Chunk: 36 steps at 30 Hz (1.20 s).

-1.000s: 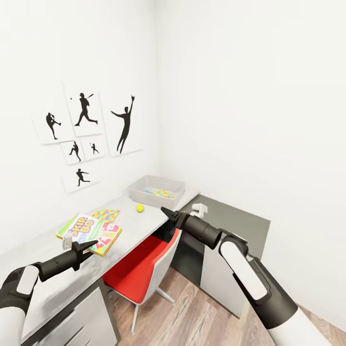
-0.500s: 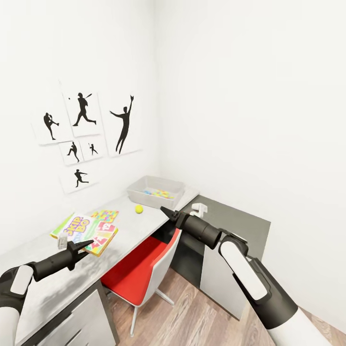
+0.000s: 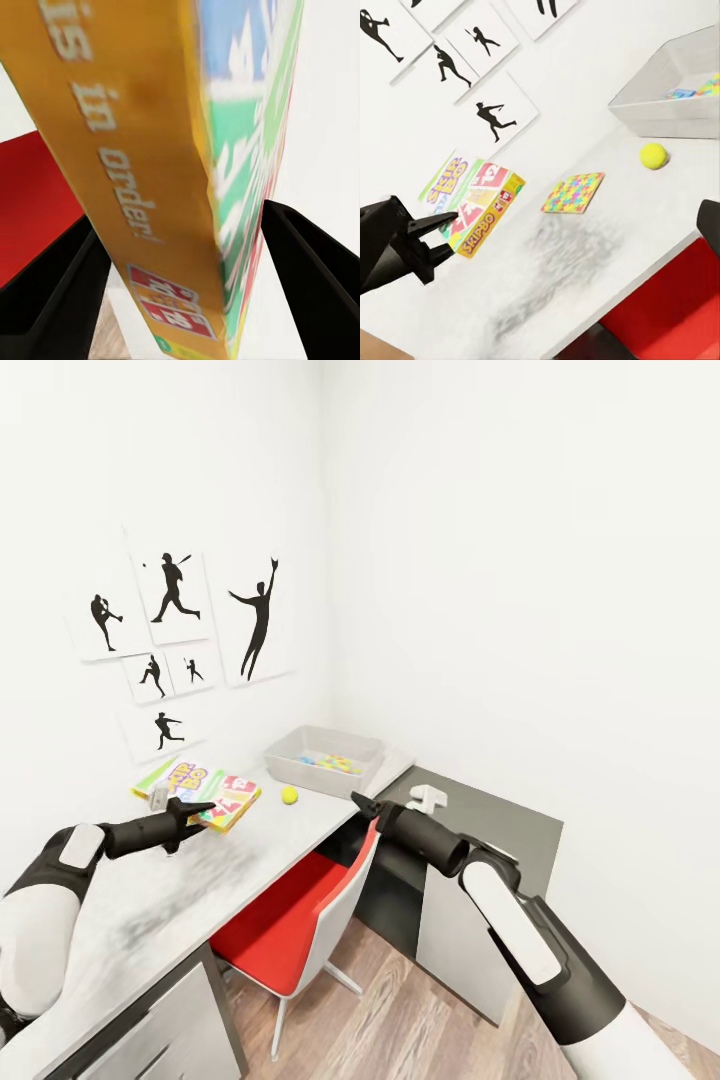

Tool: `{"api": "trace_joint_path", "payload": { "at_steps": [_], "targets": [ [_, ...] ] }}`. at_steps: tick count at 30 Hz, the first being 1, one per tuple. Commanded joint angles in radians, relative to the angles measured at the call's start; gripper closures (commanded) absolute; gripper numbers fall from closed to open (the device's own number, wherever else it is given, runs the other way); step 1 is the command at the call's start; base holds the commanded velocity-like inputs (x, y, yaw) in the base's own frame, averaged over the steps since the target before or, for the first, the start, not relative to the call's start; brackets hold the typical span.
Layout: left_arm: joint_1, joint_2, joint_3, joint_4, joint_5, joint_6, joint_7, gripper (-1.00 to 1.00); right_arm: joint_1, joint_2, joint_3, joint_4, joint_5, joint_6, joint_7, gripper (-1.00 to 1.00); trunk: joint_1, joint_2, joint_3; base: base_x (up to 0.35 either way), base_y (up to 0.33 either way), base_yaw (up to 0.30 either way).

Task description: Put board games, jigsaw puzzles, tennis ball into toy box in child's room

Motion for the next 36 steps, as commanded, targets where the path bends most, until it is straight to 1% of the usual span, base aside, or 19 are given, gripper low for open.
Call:
{"api": "trace_joint_path", "payload": {
  "at_steps": [1,3,5,12,14,15,16,18,19,20,21,22,24,25,26,27,29,33,36],
  "targets": [
    [-0.020,-0.003,0.007,0.011,-0.007,0.005,0.034,1.00,-0.001,-0.002,0.002,-0.002,-0.011,0.001,-0.011,-1.00,0.001,-0.002,-0.002,0.000,0.000,0.000],
    [-0.052,-0.015,0.007,0.022,-0.005,0.005,0.078,1.00,-0.001,-0.003,0.002,-0.002,-0.011,0.001,-0.012,-1.00,0.001,-0.002,-0.002,0.000,0.000,0.000],
    [-0.081,-0.033,0.007,0.027,-0.004,0.007,0.098,1.00,-0.001,-0.004,0.002,-0.004,-0.012,0.001,-0.012,-1.00,0.001,-0.002,-0.002,0.000,0.000,0.000],
    [-0.104,-0.055,0.006,0.030,-0.005,0.005,0.110,1.00,-0.001,-0.009,0.002,-0.050,-0.012,0.006,-0.009,-1.00,0.001,-0.002,-0.002,0.000,0.000,0.000],
    [-0.105,-0.058,0.006,0.030,-0.006,0.005,0.108,1.00,-0.001,-0.021,0.002,-0.066,-0.014,0.010,-0.007,-1.00,0.001,-0.002,-0.002,0.000,0.000,0.000],
    [-0.105,-0.059,0.006,0.030,-0.006,0.005,0.107,1.00,-0.001,-0.034,0.002,-0.073,-0.016,0.016,-0.003,-1.00,0.001,-0.002,-0.002,0.000,0.000,0.000],
    [-0.105,-0.059,0.006,0.030,-0.006,0.005,0.107,1.00,-0.001,-0.042,0.001,-0.075,-0.018,0.021,0.000,-1.00,0.001,-0.002,-0.002,0.000,0.000,0.000],
    [-0.105,-0.060,0.006,0.029,-0.006,0.006,0.106,1.00,-0.001,-0.073,-0.014,-0.082,-0.029,0.049,0.033,-1.00,0.001,-0.002,-0.002,0.000,0.000,0.000],
    [-0.105,-0.060,0.006,0.029,-0.006,0.006,0.106,1.00,-0.001,-0.080,-0.024,-0.083,-0.036,0.057,0.047,-1.00,0.001,-0.002,-0.002,0.000,0.000,0.000],
    [-0.106,-0.060,0.006,0.029,-0.006,0.006,0.105,1.00,-0.001,-0.093,-0.053,-0.084,-0.057,0.074,0.085,-1.00,0.001,-0.002,-0.002,0.000,0.000,0.000],
    [-0.106,-0.061,0.006,0.030,-0.006,0.006,0.105,1.00,-0.001,-0.107,-0.089,-0.085,-0.090,0.097,0.136,-1.00,0.001,-0.002,-0.002,0.000,0.000,0.000],
    [-0.106,-0.061,0.006,0.029,-0.006,0.006,0.105,1.00,0.000,-0.115,-0.106,-0.085,-0.110,0.111,0.164,-1.00,0.001,-0.002,-0.002,0.000,0.000,0.000],
    [-0.106,-0.061,0.006,0.029,-0.006,0.005,0.104,1.00,0.002,-0.145,-0.157,-0.085,-0.185,0.167,0.279,-1.00,0.001,-0.002,-0.002,0.000,0.000,0.000],
    [-0.106,-0.062,0.006,0.029,-0.006,0.005,0.103,1.00,0.002,-0.152,-0.165,-0.085,-0.199,0.177,0.304,-1.00,0.001,-0.002,-0.002,0.000,0.000,0.000],
    [-0.106,-0.062,0.007,0.029,-0.006,0.005,0.102,1.00,0.009,-0.167,-0.177,-0.084,-0.220,0.192,0.345,-1.00,0.001,-0.002,-0.002,0.000,0.000,0.000],
    [-0.106,-0.062,0.007,0.029,-0.005,0.005,0.102,1.00,0.016,-0.174,-0.182,-0.084,-0.228,0.197,0.360,-1.00,0.001,-0.002,-0.002,0.000,0.000,0.000],
    [-0.106,-0.063,0.009,0.028,-0.005,0.005,0.098,1.00,0.044,-0.198,-0.198,-0.083,-0.251,0.210,0.405,-1.00,0.001,-0.002,-0.002,0.000,0.000,0.000],
    [-0.106,-0.063,0.009,0.026,-0.005,0.006,0.096,1.00,0.058,-0.202,-0.219,-0.082,-0.259,0.214,0.422,-1.00,0.001,-0.002,-0.002,0.000,0.000,0.000],
    [-0.106,-0.064,0.010,0.025,-0.004,0.007,0.096,1.00,0.060,-0.200,-0.224,-0.081,-0.259,0.215,0.424,-1.00,0.001,-0.002,-0.002,0.000,0.000,0.000]
  ]
}}
